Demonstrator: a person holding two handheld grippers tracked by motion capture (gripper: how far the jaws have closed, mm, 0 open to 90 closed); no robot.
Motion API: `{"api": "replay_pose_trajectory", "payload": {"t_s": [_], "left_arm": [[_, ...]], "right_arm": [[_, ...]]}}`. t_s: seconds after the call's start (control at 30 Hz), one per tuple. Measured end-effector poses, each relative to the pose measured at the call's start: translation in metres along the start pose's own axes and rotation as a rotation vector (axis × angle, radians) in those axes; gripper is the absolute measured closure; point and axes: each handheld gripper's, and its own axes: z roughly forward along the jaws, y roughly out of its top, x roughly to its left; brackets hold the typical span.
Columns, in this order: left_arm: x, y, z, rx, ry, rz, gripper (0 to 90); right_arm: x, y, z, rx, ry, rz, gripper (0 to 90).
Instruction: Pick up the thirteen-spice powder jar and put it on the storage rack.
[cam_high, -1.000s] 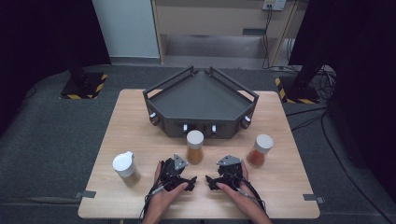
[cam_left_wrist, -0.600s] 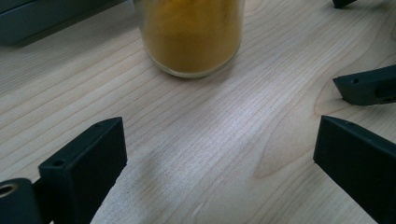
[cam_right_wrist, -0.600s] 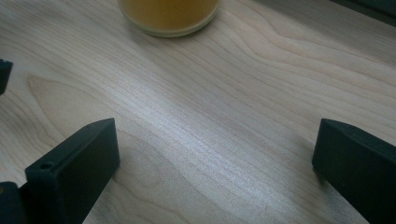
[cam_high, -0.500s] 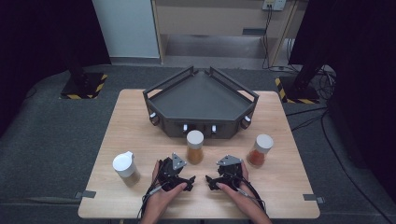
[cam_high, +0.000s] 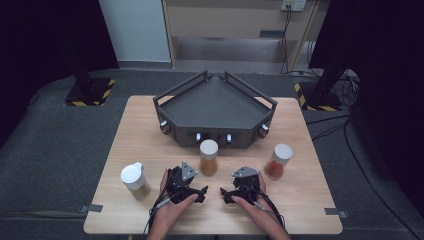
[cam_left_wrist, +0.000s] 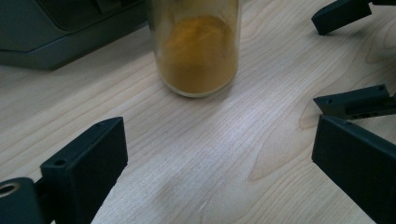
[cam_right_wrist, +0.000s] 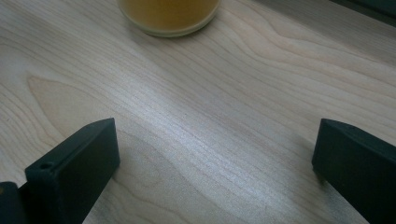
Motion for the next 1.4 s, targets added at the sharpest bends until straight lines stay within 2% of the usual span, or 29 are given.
{"api": "replay_pose_trajectory", "payload": {"t_s": [0.77,1.07,1.4], "left_arm": [[0.005,0.016,-0.031,-0.040,0.004,0.007,2.9],[0.008,0.024,-0.049,-0.057,0.020,0.012,2.9],[0.012,0.028,-0.060,-0.069,0.028,0.008,2.9]], "right_arm": [[0.000,0.000,0.000,0.000,0.001,0.002,0.7],[0.000,0.000,0.000,-0.002,0.000,0.000,0.7],[0.000,0.000,0.000,-0.002,0.000,0.000,0.7]]}}
